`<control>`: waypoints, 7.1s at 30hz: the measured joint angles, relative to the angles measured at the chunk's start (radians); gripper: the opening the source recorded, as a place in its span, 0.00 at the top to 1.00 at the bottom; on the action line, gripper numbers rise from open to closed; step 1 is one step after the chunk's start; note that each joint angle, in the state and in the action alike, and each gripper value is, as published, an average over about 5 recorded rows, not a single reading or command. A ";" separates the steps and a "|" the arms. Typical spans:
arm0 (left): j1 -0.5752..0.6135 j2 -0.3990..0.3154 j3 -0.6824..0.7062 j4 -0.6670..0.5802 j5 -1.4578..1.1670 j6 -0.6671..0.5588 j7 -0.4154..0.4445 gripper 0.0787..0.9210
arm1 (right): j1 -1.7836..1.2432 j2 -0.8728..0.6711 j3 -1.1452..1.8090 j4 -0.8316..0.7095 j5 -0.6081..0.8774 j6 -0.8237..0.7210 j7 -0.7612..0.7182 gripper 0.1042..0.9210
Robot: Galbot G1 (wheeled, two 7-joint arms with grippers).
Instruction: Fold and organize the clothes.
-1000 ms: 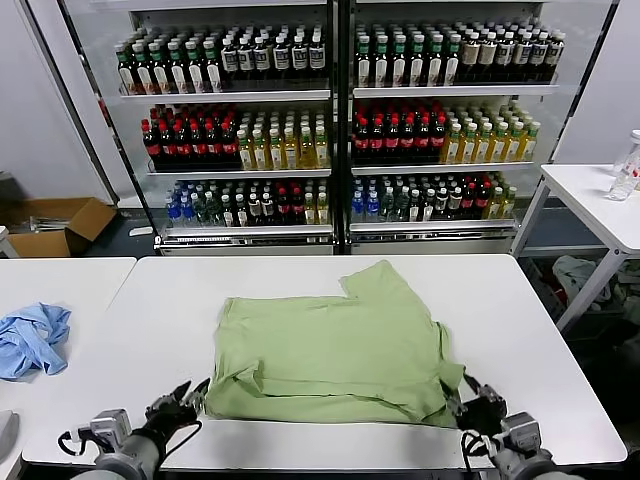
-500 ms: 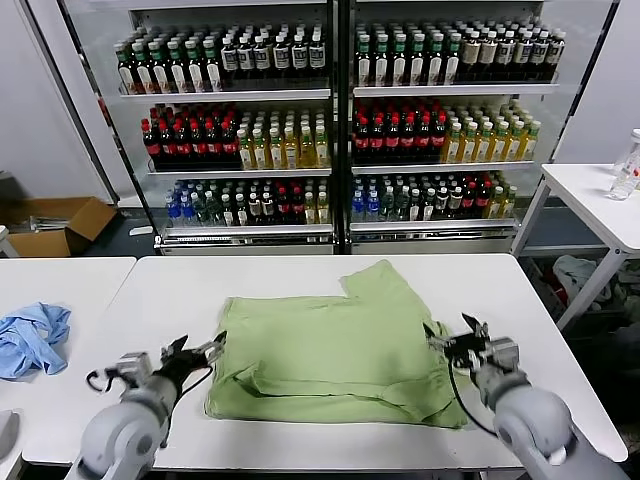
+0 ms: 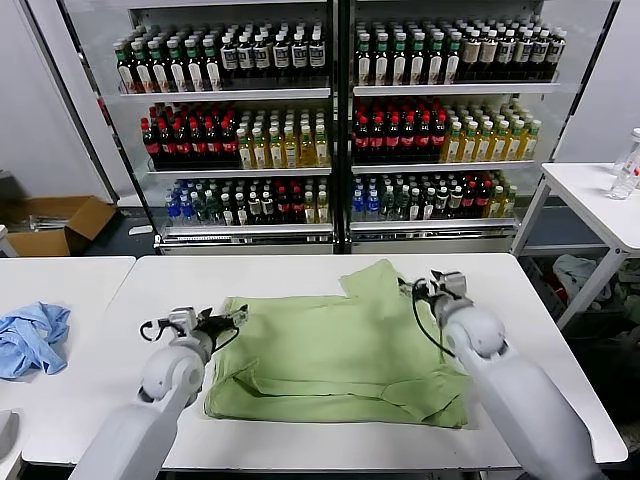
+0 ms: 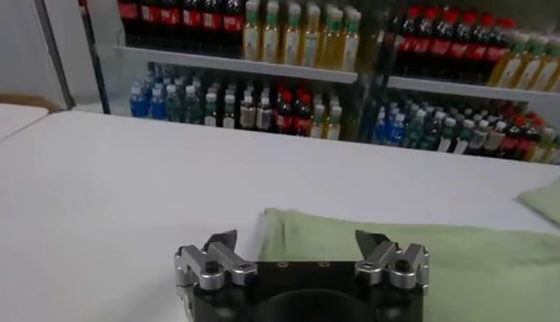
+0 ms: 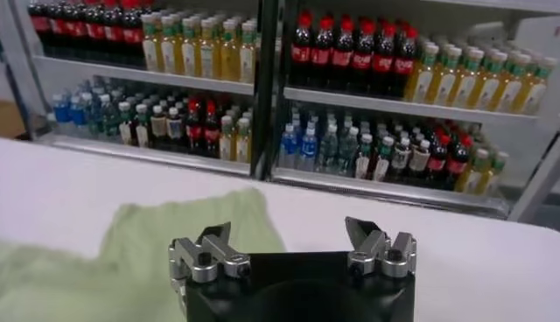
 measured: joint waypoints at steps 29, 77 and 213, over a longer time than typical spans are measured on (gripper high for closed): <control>-0.076 -0.005 0.053 0.169 -0.122 0.013 0.096 0.64 | 0.148 0.162 -0.042 -0.356 -0.044 -0.017 -0.097 0.75; 0.320 0.131 -0.211 -0.365 -0.375 0.002 0.085 0.99 | -0.593 -0.166 0.333 0.636 0.113 -0.022 0.003 1.00; 0.476 -0.069 -0.253 -0.366 0.125 -0.089 0.197 0.12 | -0.975 -0.071 0.472 0.866 -0.138 0.050 0.010 0.12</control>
